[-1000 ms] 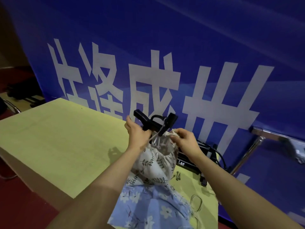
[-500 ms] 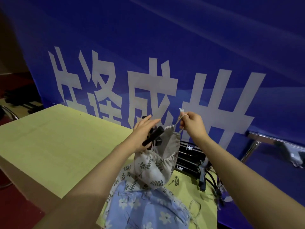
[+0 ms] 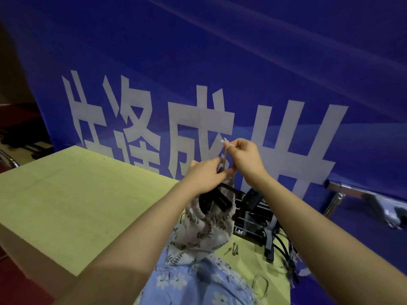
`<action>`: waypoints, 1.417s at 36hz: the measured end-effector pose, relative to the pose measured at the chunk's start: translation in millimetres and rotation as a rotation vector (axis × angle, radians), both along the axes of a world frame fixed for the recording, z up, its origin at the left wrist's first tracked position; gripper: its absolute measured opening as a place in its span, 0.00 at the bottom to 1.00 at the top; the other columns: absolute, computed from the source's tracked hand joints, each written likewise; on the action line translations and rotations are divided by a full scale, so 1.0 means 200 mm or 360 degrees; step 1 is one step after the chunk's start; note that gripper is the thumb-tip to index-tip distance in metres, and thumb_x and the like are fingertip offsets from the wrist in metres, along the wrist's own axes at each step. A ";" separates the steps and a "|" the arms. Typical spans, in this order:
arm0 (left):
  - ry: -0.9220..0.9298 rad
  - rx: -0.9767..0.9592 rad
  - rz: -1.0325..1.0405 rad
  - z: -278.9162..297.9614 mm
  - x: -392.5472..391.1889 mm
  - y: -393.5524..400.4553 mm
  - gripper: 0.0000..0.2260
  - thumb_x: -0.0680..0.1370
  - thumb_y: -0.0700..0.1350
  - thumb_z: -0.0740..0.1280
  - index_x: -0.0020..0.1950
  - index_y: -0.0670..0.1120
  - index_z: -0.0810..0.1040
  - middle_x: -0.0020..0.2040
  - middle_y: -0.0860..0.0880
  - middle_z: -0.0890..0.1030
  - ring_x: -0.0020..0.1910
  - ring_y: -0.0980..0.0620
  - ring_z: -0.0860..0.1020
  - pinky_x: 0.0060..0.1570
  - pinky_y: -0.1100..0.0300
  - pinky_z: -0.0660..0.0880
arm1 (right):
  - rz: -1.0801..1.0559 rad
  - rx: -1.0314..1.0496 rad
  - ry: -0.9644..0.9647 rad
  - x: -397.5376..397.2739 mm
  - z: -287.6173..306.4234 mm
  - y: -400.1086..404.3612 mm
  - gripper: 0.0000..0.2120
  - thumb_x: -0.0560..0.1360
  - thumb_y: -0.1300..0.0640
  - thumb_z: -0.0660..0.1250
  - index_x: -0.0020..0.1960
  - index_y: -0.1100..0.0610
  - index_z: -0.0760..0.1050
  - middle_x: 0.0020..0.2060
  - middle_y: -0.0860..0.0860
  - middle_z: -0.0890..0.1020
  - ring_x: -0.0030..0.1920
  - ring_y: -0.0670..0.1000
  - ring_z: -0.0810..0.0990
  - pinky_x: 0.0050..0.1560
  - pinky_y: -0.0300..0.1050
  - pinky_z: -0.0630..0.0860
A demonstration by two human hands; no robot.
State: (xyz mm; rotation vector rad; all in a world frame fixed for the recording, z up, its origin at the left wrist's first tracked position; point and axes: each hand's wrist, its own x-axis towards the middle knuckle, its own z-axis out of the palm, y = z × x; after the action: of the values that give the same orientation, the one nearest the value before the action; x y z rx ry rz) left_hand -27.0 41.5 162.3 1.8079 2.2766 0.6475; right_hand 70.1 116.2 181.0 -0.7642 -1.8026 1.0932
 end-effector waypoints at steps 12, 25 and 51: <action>-0.0194 0.0290 0.0102 -0.11 0.00 0.04 0.19 0.79 0.59 0.59 0.47 0.45 0.78 0.41 0.52 0.73 0.51 0.50 0.67 0.53 0.57 0.57 | -0.0035 0.0116 0.0112 -0.05 0.16 0.00 0.13 0.79 0.54 0.62 0.44 0.64 0.74 0.27 0.49 0.70 0.25 0.43 0.68 0.29 0.39 0.68; 0.0084 -0.0091 0.0037 -0.10 -0.04 0.05 0.15 0.82 0.50 0.53 0.53 0.47 0.78 0.54 0.43 0.79 0.62 0.44 0.67 0.56 0.56 0.59 | -0.0280 0.0108 0.0444 -0.08 0.32 -0.01 0.10 0.79 0.54 0.62 0.41 0.55 0.73 0.30 0.50 0.72 0.32 0.48 0.70 0.35 0.43 0.70; 0.0591 0.0275 -0.0323 0.39 0.76 0.34 0.12 0.81 0.39 0.50 0.56 0.42 0.72 0.51 0.41 0.79 0.57 0.40 0.70 0.62 0.50 0.63 | -0.0681 0.0512 0.0680 0.74 0.75 0.01 0.12 0.79 0.55 0.63 0.37 0.54 0.70 0.26 0.49 0.69 0.29 0.48 0.66 0.34 0.50 0.68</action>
State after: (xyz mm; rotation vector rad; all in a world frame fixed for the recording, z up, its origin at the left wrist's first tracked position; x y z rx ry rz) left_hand 125.0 109.9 240.3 2.3785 2.2618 0.5231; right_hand 218.4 118.7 330.9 -0.6242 -1.3262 0.6065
